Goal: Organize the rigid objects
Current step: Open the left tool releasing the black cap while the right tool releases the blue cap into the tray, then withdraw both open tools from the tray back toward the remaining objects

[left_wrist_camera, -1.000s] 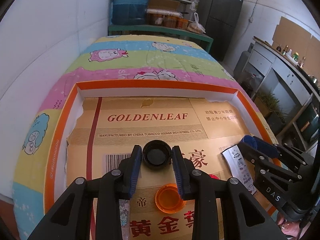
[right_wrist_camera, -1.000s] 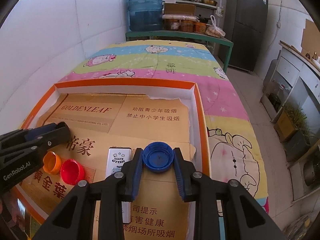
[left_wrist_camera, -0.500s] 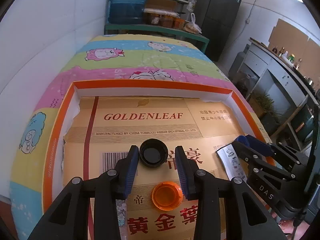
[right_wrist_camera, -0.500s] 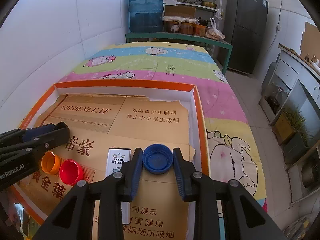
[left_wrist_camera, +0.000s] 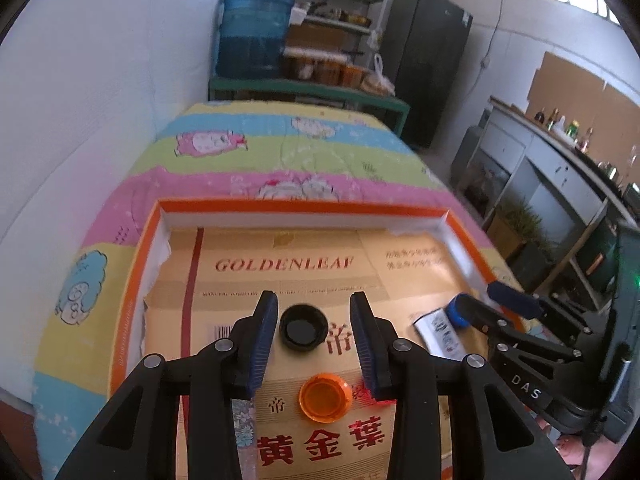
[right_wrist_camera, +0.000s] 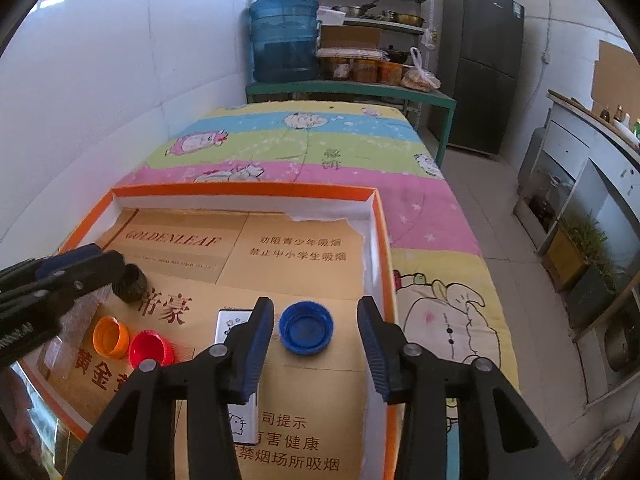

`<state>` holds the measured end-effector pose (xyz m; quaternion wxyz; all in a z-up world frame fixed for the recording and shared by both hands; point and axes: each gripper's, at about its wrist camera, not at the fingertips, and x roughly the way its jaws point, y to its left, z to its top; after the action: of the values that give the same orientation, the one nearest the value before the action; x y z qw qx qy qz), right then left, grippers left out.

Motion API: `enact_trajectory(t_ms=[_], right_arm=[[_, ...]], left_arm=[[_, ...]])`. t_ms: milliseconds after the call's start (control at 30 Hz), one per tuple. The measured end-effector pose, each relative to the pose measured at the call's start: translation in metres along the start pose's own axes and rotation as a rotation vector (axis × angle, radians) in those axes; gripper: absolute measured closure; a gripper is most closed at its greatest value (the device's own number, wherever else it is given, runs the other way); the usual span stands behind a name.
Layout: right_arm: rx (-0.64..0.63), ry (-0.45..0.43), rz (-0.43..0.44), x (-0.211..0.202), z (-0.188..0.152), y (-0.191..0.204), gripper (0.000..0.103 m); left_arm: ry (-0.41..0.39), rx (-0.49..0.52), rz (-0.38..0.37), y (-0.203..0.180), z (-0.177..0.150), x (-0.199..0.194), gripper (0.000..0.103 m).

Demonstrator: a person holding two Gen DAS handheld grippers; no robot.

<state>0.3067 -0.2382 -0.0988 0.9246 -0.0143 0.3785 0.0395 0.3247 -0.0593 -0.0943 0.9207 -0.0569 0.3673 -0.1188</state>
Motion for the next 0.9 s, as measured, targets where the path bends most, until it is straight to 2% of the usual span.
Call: enact_trajectory(t_ms=[433,733,900], right_arm=[[0.070,-0.053,0.015,-0.009,0.004,-0.013,0.060],[0.093,-0.061,0.030,-0.015,0.004,-0.012,0.060],[0.105,-0.068,0.016,-0.033,0.004,-0.012,0.060]], left_arm=[[-0.124,-0.027,0.008,0.005,0.017,-0.045,0.064],[-0.159,0.004,0.034,0.000,0.016,-0.078,0.064],[-0.173,0.011,0.035,-0.002,0.011,-0.096,0.064]])
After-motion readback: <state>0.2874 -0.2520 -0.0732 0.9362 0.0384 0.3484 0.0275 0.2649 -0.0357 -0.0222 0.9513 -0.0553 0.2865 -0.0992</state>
